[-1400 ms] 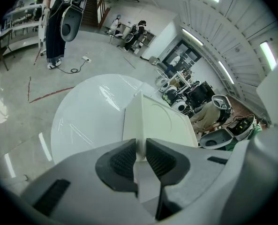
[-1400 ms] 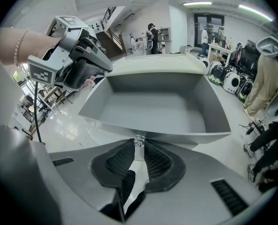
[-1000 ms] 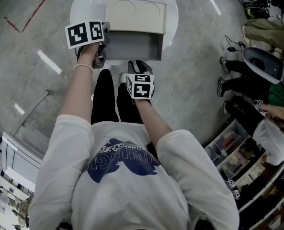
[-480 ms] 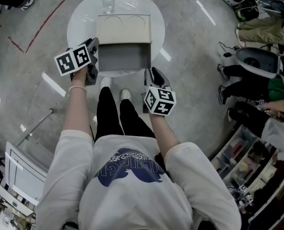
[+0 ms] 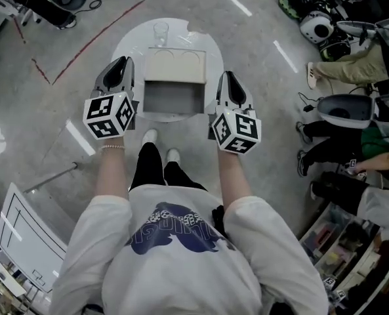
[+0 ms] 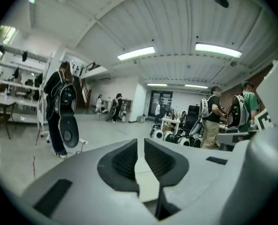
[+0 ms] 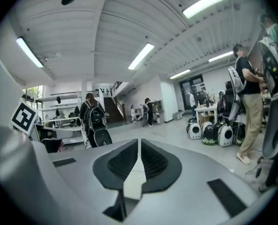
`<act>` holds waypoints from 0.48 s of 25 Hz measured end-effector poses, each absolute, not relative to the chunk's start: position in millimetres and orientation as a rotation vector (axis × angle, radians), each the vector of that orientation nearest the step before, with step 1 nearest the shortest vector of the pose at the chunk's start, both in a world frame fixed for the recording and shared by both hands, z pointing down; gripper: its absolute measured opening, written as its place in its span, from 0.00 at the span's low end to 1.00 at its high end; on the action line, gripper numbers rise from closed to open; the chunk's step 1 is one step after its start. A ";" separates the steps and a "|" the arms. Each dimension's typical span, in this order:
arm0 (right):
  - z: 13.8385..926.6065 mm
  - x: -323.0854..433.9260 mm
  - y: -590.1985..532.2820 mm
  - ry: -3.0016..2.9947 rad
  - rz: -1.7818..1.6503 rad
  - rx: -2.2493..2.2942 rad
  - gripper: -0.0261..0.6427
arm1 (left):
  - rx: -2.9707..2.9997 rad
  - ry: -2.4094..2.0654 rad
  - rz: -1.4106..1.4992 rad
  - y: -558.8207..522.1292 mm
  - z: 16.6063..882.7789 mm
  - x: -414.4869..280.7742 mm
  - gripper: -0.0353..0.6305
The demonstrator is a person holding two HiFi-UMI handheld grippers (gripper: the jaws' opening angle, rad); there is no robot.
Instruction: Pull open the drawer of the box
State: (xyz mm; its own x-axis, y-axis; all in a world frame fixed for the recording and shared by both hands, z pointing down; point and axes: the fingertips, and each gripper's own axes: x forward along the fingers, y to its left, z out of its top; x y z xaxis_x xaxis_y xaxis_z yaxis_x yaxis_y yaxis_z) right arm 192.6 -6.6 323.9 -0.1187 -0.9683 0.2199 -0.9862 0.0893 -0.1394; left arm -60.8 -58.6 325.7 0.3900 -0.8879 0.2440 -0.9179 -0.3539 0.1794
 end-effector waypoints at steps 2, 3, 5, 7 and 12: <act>296.9 180.3 -13.5 -2.314 0.257 2.014 0.06 | 2.444 -1.648 0.122 -54.3 298.9 -58.7 0.11; 285.0 174.2 -15.9 -2.338 0.195 2.003 0.05 | 2.482 -1.680 0.108 -52.1 286.6 -57.0 0.09; 263.2 162.9 -18.7 -2.383 0.063 1.978 0.04 | 2.556 -1.744 0.070 -47.9 263.9 -52.3 0.07; 245.4 153.4 -17.7 -2.416 -0.062 1.949 0.04 | 2.622 -1.784 0.019 -42.1 245.2 -46.4 0.07; 226.1 141.8 -20.3 -2.440 -0.178 1.920 0.04 | 2.685 -1.806 -0.079 -38.4 223.3 -45.2 0.06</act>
